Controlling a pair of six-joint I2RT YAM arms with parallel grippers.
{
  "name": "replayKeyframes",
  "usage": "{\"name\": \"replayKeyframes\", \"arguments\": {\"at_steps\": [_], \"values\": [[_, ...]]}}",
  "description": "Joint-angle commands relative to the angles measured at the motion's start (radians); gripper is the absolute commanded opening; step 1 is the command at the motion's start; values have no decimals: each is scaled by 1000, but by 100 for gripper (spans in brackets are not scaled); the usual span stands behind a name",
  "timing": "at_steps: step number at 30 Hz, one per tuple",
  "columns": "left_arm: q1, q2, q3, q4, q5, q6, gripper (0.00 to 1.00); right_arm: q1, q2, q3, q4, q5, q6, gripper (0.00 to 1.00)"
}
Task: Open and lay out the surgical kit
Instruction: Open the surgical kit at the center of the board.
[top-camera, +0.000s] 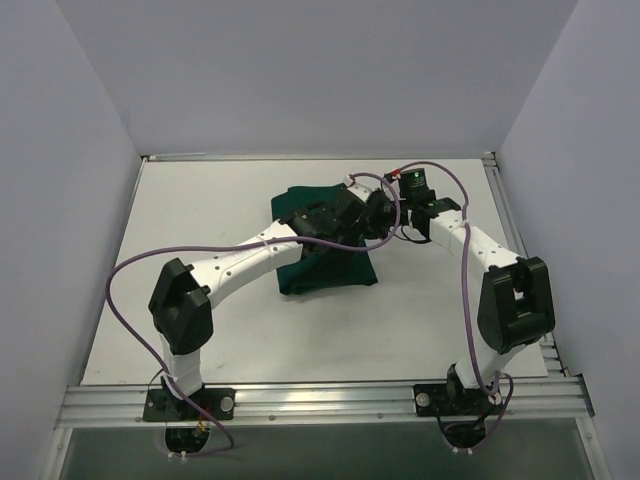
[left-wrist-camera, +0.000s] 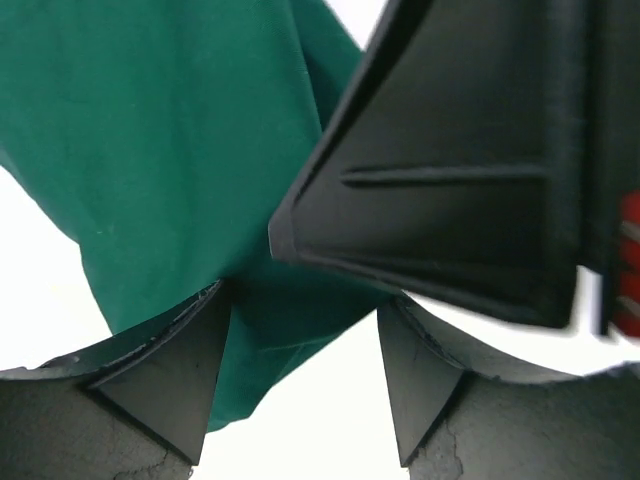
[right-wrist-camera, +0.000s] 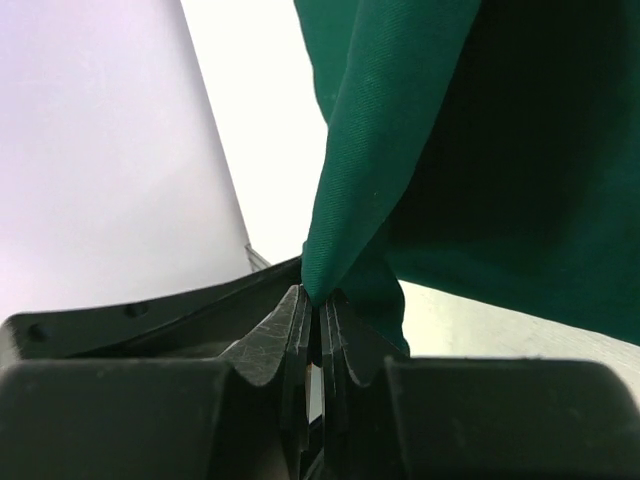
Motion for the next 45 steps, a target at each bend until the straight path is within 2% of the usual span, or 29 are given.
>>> {"name": "replayKeyframes", "arguments": {"at_steps": [1,3,5,6,7,8,9,10,13,16,20,24,27,28,30,31,32,35,39,45], "values": [[-9,19,12,19,-99,2,69,12,-70,-15,80,-60,83,0],[-9,28,11,22,-108,8,65,17,-69,-10,82,-63,86,0],[-8,34,11,22,-110,17,50,21,-67,-5,82,-63,89,0],[-7,31,8,25,-108,19,40,21,-67,-4,82,-63,86,0],[1,25,-2,26,-107,19,27,21,-66,-1,82,-62,83,4],[5,17,-6,25,-108,11,3,20,-66,5,78,-59,74,11],[13,8,-17,26,-105,4,2,18,-61,15,46,-50,41,20],[28,-19,-44,31,-99,1,2,14,-57,46,16,-21,11,38],[76,-102,-106,51,-98,-32,2,-6,-32,143,-132,70,-123,63],[148,-208,-205,51,-61,-108,2,-31,-18,195,-232,127,-219,69],[321,-344,-340,17,-44,-229,2,-37,-5,229,-292,182,-289,70],[465,-456,-483,-15,-15,-299,2,-2,25,235,-304,191,-348,69],[560,-524,-541,-62,-7,-358,2,69,74,290,-338,225,-401,67],[579,-552,-578,-78,-6,-371,4,114,89,309,-349,240,-415,66],[610,-578,-607,-128,-12,-417,17,158,136,367,-378,275,-447,66],[631,-605,-639,-141,-15,-430,26,178,152,384,-381,280,-454,65],[640,-619,-653,-150,-10,-444,40,210,181,398,-387,286,-458,64],[660,-653,-686,-194,4,-492,64,265,239,455,-399,302,-477,61],[662,-664,-684,-228,1,-490,77,334,321,541,-465,366,-517,59],[662,-650,-690,-178,31,-438,76,443,402,645,-565,562,-569,59]]}}
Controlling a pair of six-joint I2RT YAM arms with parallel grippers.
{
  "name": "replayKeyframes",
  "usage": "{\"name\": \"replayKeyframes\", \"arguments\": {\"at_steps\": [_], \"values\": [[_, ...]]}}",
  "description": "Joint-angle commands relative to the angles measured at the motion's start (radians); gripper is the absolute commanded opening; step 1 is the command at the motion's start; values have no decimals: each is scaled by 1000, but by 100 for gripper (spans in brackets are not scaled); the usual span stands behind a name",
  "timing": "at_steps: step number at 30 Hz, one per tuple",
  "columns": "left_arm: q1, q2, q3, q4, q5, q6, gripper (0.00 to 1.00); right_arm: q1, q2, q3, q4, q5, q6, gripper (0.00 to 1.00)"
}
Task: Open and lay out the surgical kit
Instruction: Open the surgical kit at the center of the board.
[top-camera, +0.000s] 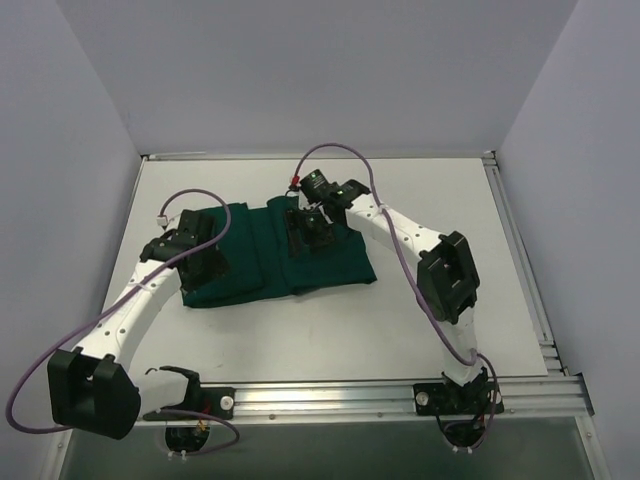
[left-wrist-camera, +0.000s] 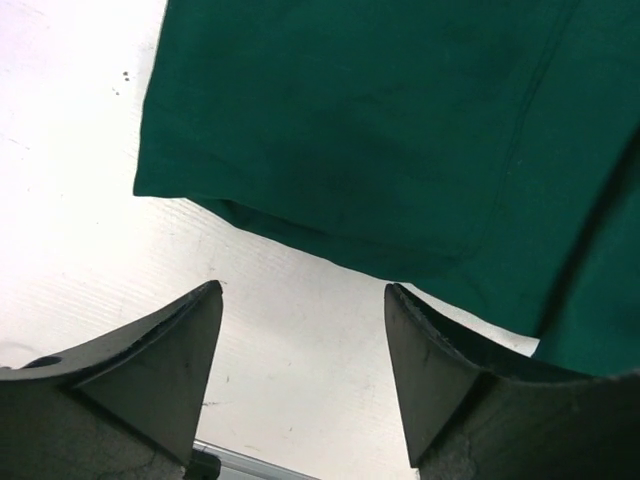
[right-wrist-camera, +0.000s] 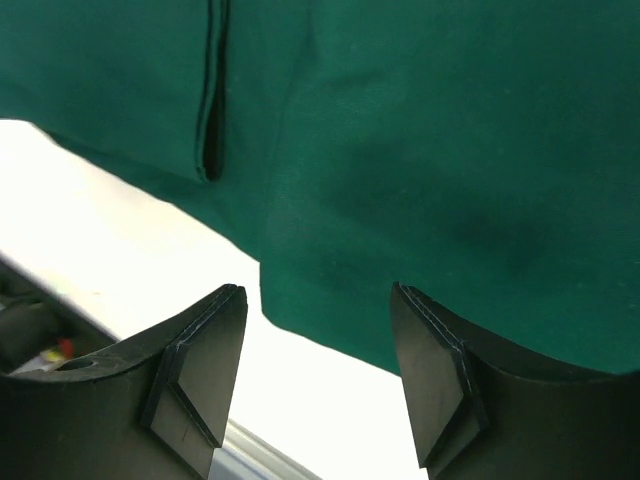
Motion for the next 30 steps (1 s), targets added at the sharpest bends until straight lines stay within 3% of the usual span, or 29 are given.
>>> {"name": "replayKeyframes", "arguments": {"at_steps": [1,7,17,23,25,29,30], "values": [[6,15,6,45,60,21,73,74,28,70,-116,155,-51,59],[13,209,57,105,194,43,57,172,73,114,-191,298,-92,61],[72,409,101,135,291,43,57,250,158,176,-257,409,-126,65],[93,460,107,140,303,46,57,275,209,196,-288,547,-155,59],[95,471,106,142,303,48,57,278,215,202,-288,548,-160,51],[96,484,104,137,303,43,57,280,197,226,-284,557,-154,17],[99,489,106,138,303,43,57,280,191,231,-284,568,-152,14]]}}
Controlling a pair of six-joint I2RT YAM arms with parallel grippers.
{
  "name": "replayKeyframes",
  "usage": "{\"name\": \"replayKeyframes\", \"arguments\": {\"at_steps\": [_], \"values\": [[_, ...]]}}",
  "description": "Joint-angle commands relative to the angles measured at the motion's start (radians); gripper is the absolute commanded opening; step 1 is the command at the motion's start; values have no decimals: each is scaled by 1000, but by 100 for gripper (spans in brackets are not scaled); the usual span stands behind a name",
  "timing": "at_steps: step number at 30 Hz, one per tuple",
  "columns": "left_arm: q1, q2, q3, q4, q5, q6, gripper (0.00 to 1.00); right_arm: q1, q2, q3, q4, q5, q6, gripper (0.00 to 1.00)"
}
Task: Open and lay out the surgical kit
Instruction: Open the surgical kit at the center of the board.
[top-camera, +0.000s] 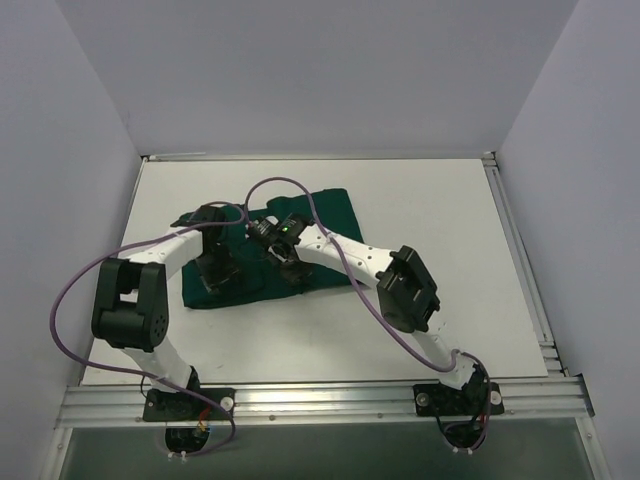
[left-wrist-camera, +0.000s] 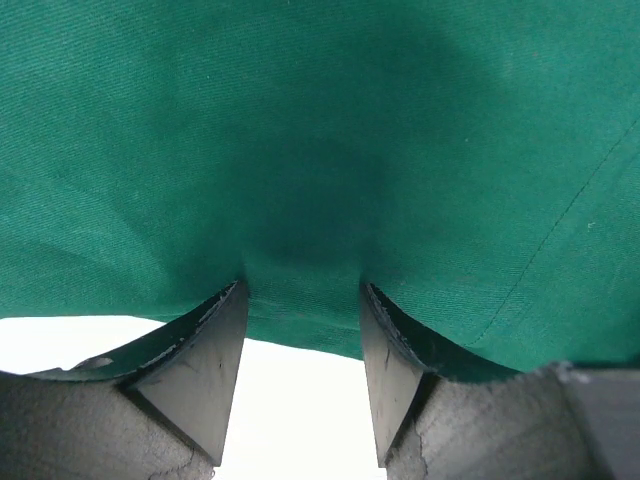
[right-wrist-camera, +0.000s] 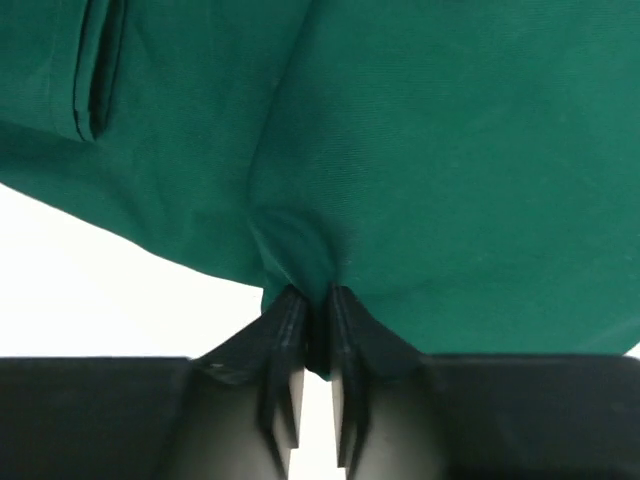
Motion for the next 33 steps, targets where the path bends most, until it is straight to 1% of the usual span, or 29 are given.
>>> {"name": "replayKeyframes", "arguments": {"at_steps": [1,2,5,8,10,11,14,15,17,18,19,21,22,23,24,25,26,27,28,29,31,33], "values": [[10,14,38,26,13,4,57,2,-31,51,-44,67,-2,12],[13,20,38,29,13,6,57,2,-39,53,-41,66,0,7],[26,50,50,23,13,13,57,-4,-59,74,-45,54,12,1],[43,86,71,14,13,24,56,-33,-85,93,-52,21,32,0],[55,106,82,11,10,35,56,-61,-117,88,-42,-27,56,0],[59,113,94,8,10,38,55,-96,-134,82,-36,-38,67,0],[72,143,123,0,8,58,55,-163,-218,10,10,-57,106,0],[75,159,131,-1,8,64,54,-218,-246,-19,45,-58,113,0],[81,176,145,-4,4,78,54,-284,-326,-108,68,-60,123,0],[82,198,157,-4,4,82,54,-357,-350,-139,86,-62,124,0],[86,208,165,-4,7,88,54,-398,-404,-174,97,-68,124,0],[90,247,192,-9,10,95,54,-479,-453,-283,122,-81,126,0],[92,256,202,-12,13,98,54,-561,-505,-323,131,-86,123,0],[92,265,211,-14,13,101,54,-603,-530,-400,140,-89,113,0],[95,277,225,-17,13,102,54,-646,-553,-441,154,-83,107,0],[95,281,229,-15,13,102,54,-727,-597,-481,165,-85,100,0],[95,281,232,-15,13,105,53,-769,-620,-522,178,-81,93,0],[98,282,237,-15,13,107,53,-807,-642,-604,210,-71,78,0],[99,284,243,-17,13,110,53,-843,-678,-640,224,-65,69,0],[101,284,246,-17,13,111,54,-908,-691,-672,237,-54,61,0],[104,285,251,-21,13,119,53,-949,-720,-755,281,-23,34,0],[104,285,265,-27,13,127,53,-966,-712,-777,281,-13,32,23]]}}
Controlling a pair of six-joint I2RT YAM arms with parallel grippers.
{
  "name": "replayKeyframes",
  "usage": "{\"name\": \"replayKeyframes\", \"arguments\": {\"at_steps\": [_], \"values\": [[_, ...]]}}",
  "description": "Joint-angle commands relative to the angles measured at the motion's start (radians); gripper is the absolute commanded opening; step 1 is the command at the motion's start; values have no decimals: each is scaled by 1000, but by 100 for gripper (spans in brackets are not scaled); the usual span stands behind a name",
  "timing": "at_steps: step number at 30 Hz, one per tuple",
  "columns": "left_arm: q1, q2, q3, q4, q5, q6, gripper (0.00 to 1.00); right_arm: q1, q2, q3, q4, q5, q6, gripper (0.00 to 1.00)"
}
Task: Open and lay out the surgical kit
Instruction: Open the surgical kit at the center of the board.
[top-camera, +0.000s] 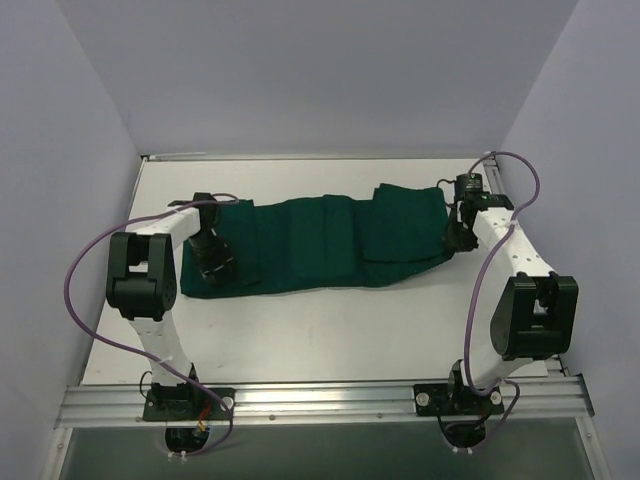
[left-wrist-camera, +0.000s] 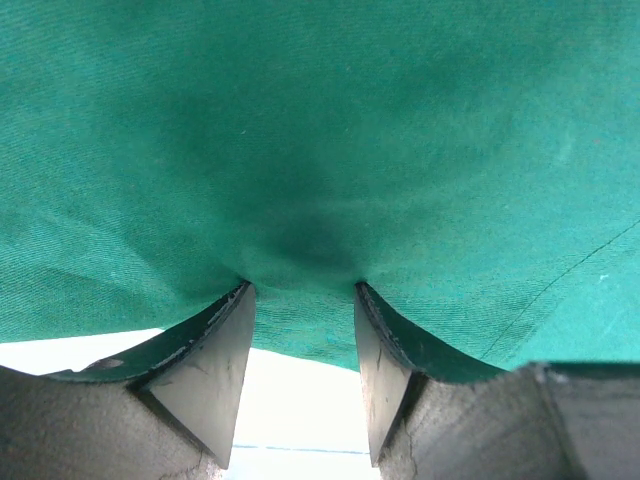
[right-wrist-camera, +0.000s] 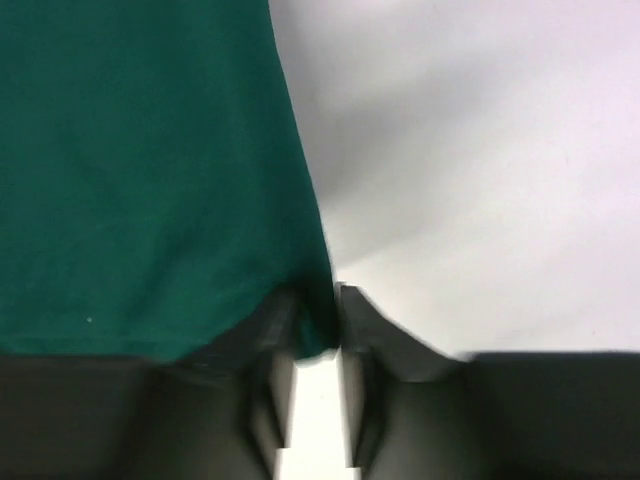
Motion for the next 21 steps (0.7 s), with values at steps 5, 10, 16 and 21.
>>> {"name": "replayKeyframes", "arguments": {"at_steps": [5,10,16,21], "values": [[16,11,37,110,-59,52,54,-16,-43,19,36,-31,-9,61],[11,-49,44,105,-69,71,55,156,-6,83,68,-99,-28,64],[-6,-78,31,107,-53,75,55,277,173,128,107,-271,-32,50],[-24,-119,9,115,-47,69,55,328,251,172,116,-308,-25,51]]}}
